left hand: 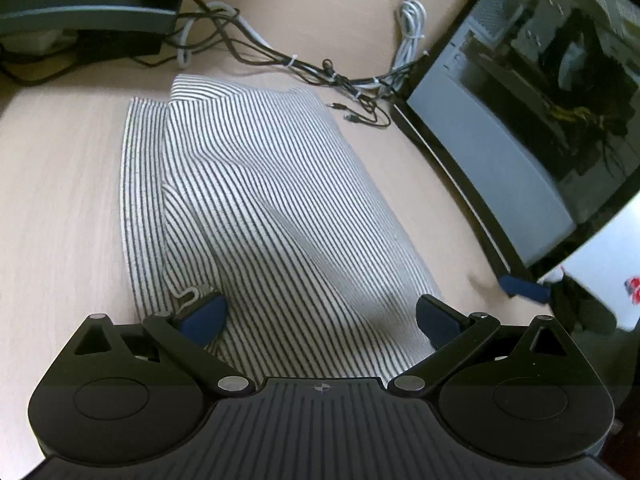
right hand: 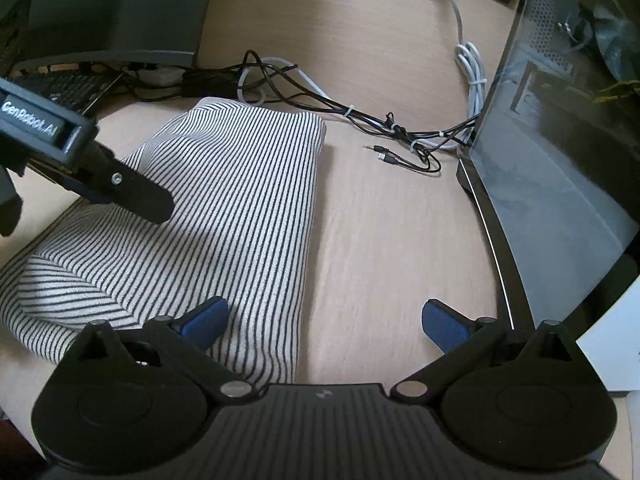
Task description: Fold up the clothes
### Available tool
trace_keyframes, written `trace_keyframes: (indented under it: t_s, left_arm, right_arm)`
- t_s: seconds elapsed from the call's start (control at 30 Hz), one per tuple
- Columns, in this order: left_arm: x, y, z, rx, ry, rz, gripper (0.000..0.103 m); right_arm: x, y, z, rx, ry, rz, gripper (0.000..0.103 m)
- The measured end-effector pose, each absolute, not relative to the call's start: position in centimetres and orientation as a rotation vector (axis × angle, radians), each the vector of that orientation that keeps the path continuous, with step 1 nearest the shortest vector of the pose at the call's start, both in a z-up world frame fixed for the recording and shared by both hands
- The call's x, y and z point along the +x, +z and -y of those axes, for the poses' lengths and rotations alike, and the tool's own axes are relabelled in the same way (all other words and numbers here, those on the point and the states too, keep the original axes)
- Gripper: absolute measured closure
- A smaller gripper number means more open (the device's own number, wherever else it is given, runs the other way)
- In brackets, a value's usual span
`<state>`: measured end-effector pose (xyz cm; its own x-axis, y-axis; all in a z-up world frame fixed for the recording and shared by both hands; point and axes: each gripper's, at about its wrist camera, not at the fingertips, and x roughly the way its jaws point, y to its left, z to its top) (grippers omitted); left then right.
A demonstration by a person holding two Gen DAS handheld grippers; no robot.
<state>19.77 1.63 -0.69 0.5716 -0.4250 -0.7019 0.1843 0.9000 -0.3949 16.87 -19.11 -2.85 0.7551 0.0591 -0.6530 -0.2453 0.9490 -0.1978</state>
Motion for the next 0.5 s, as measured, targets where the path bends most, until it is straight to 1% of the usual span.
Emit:
trace_keyframes:
  t_s: [0.2,0.33,0.4,0.5]
  left_arm:
    - [16.6,0.1,-2.1,-0.187,-0.335,-0.895,0.0]
    - [14.3,0.3,-2.8,-0.142,-0.302,-0.889,0.0]
    - [13.7,0.0,-3.0,-0.124,-0.271,-0.898,0.0]
    - [13.2,-0.4,-2.8,-0.068,-0.213,-0.909,0.0]
  right_arm:
    - [17.5,-2.0,19.2,-0.286,0.199,-0.719,0.0]
    - [17.7,0.8,20.2,-0.146,0.29,-0.69,0.0]
    - [17.7,1.2,19.9,-0.149,0.322,-0.675,0.0]
    - [17.9,-0.9,18.3,-0.27,0.342,-0.73,0.0]
